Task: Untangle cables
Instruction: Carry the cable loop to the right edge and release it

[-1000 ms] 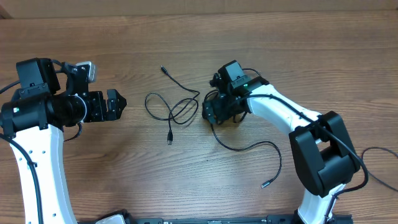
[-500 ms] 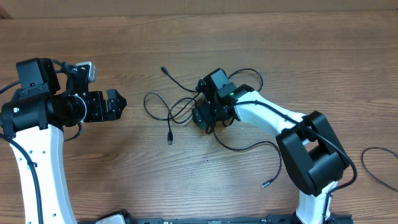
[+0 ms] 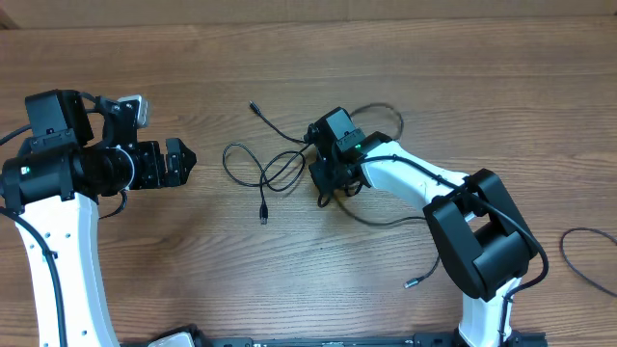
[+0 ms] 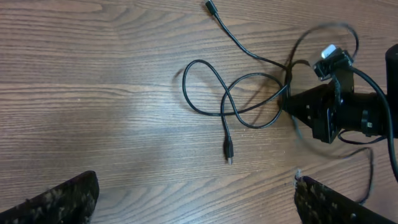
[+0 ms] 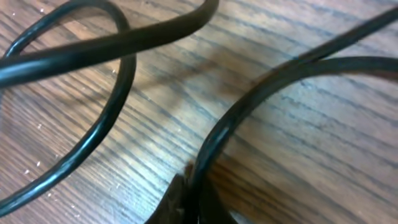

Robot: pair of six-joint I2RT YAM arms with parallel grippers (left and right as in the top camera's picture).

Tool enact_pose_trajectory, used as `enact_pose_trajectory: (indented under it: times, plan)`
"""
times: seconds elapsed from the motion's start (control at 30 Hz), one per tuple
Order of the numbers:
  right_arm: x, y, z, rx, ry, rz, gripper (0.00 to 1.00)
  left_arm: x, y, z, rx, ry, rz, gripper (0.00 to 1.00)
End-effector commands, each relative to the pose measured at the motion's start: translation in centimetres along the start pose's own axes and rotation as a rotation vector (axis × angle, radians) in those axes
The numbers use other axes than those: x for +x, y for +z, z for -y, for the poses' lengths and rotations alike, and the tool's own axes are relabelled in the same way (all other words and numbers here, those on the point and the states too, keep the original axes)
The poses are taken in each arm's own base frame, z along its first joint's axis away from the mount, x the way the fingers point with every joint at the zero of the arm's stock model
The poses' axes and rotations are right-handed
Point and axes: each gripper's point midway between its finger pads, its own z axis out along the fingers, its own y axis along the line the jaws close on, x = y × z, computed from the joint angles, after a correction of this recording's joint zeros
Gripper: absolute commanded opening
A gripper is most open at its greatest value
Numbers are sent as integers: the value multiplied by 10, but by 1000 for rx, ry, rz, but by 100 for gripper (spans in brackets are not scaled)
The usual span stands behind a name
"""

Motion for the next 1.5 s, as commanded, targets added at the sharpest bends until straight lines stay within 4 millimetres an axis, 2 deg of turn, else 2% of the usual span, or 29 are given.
enact_pose_trajectory:
  times: [0.0, 0.1, 0.17, 0.23, 0.33, 0.4, 0.5, 0.53, 0.67, 0.73, 0.83, 0.97, 1.1, 1.13, 1.17, 1.47]
  plan:
    - [-2, 0, 9, 54, 68, 5, 4, -4, -4, 4, 16, -4, 18, 100]
    - [-20, -17, 17, 96, 91, 47, 4, -4, -4, 4, 16, -4, 18, 100]
    - [-39, -37, 24, 129, 98, 96, 4, -4, -4, 4, 16, -4, 18, 100]
    - [-62, -67, 34, 185, 110, 160, 4, -4, -4, 4, 16, -4, 18, 100]
    - [-96, -122, 52, 293, 134, 272, 4, -4, -4, 4, 16, -4, 18, 100]
    - [-119, -170, 66, 357, 164, 369, 4, -4, -4, 4, 16, -4, 18, 100]
    - [-137, -219, 80, 393, 203, 466, 4, -4, -4, 4, 16, -4, 18, 100]
    - [-144, -244, 89, 401, 227, 513, 4, -4, -4, 4, 16, -4, 18, 100]
    - [-149, -299, 123, 443, 300, 612, 4, -4, -4, 4, 16, -4, 18, 100]
    - [-146, -317, 140, 466, 337, 642, 4, -4, -4, 4, 16, -4, 18, 100]
    - [-132, -342, 176, 513, 425, 672, 4, -4, -4, 4, 16, -4, 18, 100]
    - [-107, -357, 221, 553, 591, 677, 4, -4, -4, 4, 16, -4, 18, 100]
    - [-70, -367, 264, 591, 772, 649, 4, -4, -4, 4, 16, -4, 18, 100]
    - [-65, -368, 269, 599, 788, 643, 4, -4, -4, 4, 16, -4, 18, 100]
    - [-46, -374, 288, 630, 839, 619, 4, -4, -4, 4, 16, -4, 18, 100]
    - [22, -399, 348, 693, 1025, 583, 4, -4, -4, 4, 16, -4, 18, 100]
